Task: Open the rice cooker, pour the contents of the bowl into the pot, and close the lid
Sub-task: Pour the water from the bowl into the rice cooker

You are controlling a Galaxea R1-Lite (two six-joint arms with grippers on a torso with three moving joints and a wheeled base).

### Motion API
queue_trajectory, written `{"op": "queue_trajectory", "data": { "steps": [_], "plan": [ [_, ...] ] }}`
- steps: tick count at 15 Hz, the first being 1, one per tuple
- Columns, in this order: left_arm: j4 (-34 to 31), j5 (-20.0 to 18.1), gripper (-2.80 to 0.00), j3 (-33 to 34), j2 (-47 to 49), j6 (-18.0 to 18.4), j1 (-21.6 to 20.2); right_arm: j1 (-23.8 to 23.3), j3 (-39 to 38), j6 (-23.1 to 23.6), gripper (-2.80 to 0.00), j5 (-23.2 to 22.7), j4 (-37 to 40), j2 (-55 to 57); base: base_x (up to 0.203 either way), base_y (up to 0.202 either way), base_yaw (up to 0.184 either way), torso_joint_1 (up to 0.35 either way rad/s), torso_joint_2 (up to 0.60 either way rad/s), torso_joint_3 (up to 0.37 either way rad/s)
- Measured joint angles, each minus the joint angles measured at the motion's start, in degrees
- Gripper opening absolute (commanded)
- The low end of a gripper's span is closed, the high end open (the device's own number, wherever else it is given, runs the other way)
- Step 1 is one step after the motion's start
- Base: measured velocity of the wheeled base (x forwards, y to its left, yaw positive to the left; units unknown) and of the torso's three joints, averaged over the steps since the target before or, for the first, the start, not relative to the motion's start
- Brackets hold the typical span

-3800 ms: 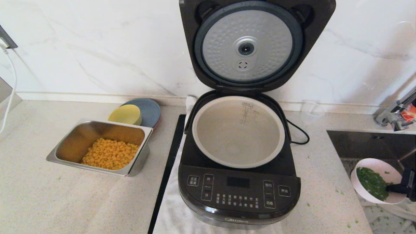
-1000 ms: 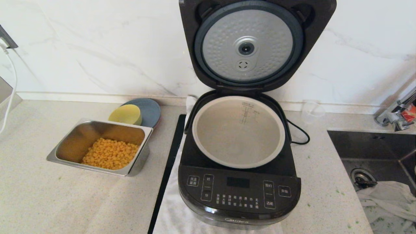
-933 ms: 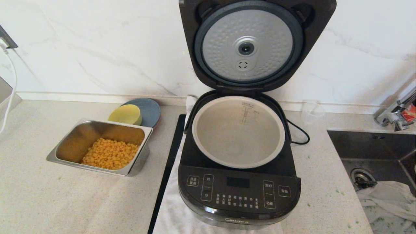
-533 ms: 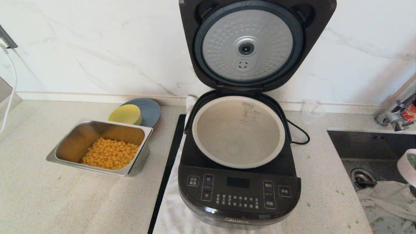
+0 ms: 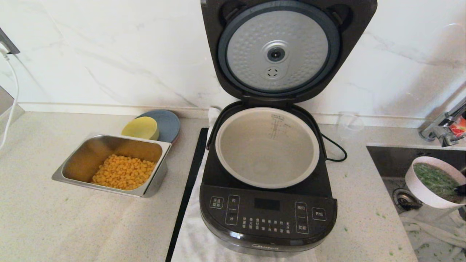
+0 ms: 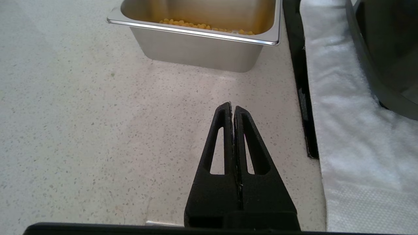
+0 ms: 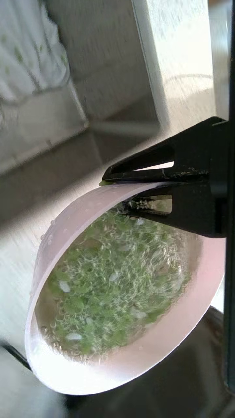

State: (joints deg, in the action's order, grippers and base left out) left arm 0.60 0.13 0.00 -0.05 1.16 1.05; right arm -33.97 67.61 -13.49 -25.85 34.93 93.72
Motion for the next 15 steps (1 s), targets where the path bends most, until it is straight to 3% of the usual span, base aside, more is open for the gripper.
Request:
{"op": "queue_trajectory", "data": {
  "steps": [4,12,15],
  "plan": [
    [0.00,0.02,-2.80,0.00,0.02,0.02,0.00,9.92,1.62,-2.11,-2.80,4.06,4.94,-6.68,0.000,0.000,0.000,0.000,0.00,0.000],
    [0.00,0.02,-2.80,0.00,0.00,0.00,0.00,22.96,12.74,-7.63,-2.80,4.85,14.95,-11.45,0.000,0.000,0.000,0.000,0.00,0.000],
    [0.00,0.00,-2.80,0.00,0.00,0.00,0.00,28.30,14.74,-8.16,-2.80,9.59,15.06,-11.28,0.000,0.000,0.000,0.000,0.00,0.000]
  ]
}}
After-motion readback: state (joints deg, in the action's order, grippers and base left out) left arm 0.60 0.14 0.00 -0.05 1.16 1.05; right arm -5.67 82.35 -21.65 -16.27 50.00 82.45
